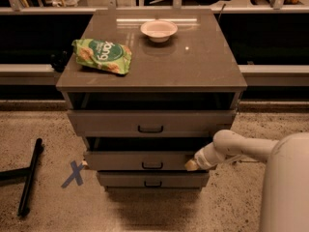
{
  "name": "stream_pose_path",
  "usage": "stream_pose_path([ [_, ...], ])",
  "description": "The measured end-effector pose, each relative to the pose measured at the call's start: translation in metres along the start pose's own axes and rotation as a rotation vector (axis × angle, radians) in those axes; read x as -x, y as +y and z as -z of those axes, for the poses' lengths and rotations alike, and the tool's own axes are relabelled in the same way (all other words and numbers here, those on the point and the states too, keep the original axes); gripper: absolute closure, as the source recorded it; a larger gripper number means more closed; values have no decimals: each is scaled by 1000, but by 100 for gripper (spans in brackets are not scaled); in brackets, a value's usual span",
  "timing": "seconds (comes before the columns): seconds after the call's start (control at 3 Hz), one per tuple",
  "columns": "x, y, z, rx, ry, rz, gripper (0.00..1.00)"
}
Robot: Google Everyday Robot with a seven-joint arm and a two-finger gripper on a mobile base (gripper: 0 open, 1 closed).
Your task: Close middle drawer
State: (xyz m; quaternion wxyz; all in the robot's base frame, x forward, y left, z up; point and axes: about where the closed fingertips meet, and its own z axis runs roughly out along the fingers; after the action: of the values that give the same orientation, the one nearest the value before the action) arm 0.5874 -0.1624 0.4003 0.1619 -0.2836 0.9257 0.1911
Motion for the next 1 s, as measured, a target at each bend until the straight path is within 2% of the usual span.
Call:
stream_pose_path([
  [0.33,13,-5,3,-13,-27,12,100],
  [0.67,26,-13,19,-45,-78,20,100],
  [1.0,2,-8,60,-64,-139,-6,100],
])
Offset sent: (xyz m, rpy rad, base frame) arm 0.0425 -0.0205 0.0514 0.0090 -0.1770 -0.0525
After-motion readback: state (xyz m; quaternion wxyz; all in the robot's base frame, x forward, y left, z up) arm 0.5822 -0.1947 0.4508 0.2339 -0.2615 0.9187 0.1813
